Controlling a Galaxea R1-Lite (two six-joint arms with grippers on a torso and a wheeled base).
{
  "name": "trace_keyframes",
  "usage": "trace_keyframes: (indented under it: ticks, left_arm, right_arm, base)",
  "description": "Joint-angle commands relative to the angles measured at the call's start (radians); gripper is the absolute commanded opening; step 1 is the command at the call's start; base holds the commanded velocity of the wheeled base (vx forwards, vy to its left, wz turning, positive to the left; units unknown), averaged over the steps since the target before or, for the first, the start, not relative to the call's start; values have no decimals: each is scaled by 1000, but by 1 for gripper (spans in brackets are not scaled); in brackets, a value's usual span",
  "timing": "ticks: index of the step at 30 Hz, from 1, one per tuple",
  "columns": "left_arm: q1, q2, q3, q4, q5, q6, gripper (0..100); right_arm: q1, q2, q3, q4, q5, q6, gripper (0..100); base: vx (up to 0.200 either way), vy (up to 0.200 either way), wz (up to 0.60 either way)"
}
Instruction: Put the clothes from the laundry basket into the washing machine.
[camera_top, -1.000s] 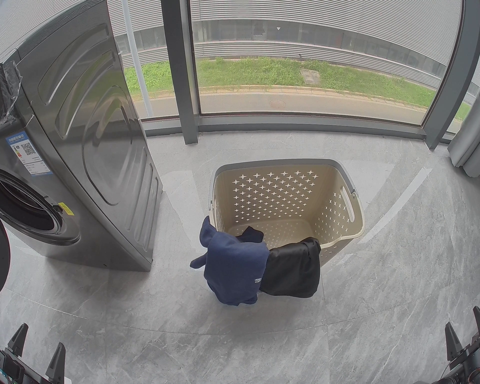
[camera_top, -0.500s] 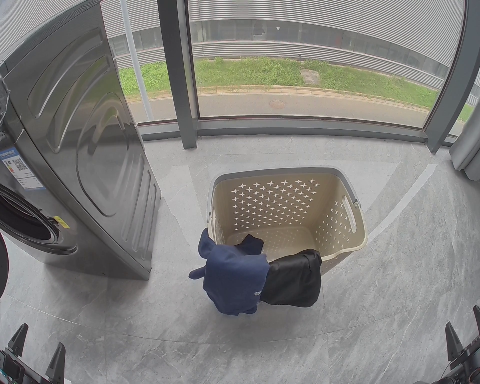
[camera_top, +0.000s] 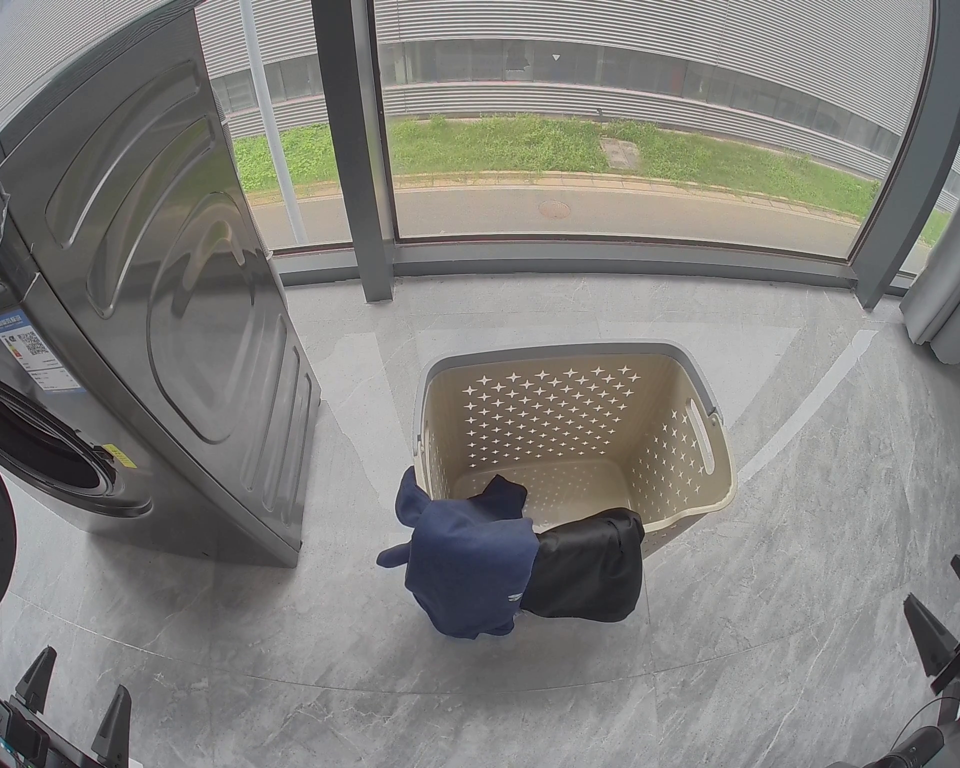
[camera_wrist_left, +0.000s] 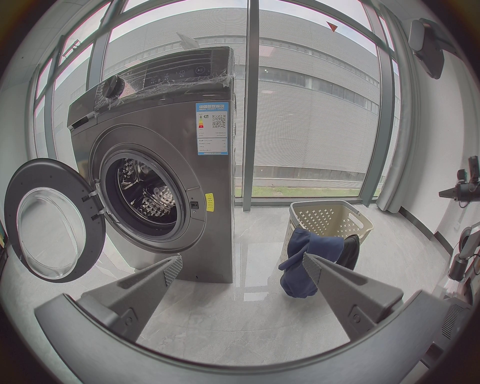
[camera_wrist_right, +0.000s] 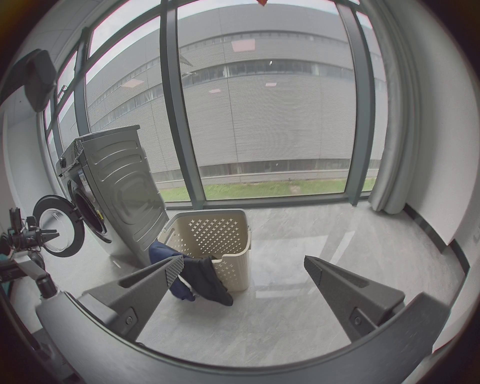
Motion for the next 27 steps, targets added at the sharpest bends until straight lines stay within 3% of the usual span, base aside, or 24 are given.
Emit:
trace_keyframes:
  ticks: [1, 3, 7, 8, 9, 11, 13, 16, 27]
  left_arm:
    - [-1, -16, 16, 0, 0, -3, 100]
    - [1, -16, 16, 0, 0, -3, 100]
    - [1, -16, 16, 0, 0, -5, 100]
    - [1, -16, 16, 0, 0, -5, 100]
    - [-1, -16, 16, 0, 0, -3, 100]
    - [-1, -16, 16, 0, 0, -5, 100]
    - [-1, -16, 16, 0, 0, -5, 100]
    - [1, -16, 16, 0, 0, -5, 100]
    - [-1, -16, 16, 0, 0, -5, 100]
  right_arm:
    - [121, 630, 7, -310, 85, 29, 100]
    - [153, 676, 10, -349, 78, 33, 100]
    - [316, 843, 2, -453, -48, 95, 100]
    - [316, 843, 2, -453, -48, 95, 100]
    - [396, 897, 0, -502, -120, 144, 100]
    - [462, 954, -6, -545, -175, 194, 100]
    - [495, 992, -9, -576, -211, 214, 100]
    - [518, 1027, -10, -599, -234, 211, 100]
    - [526, 1084, -19, -605, -235, 214, 100]
  base:
    - [0, 0, 0]
    - [0, 0, 0]
    - [0, 0, 0]
    - [0, 0, 0]
    - [0, 0, 0]
    - [0, 0, 0]
    - [0, 0, 0]
    - [0, 0, 0]
    - [0, 0, 0]
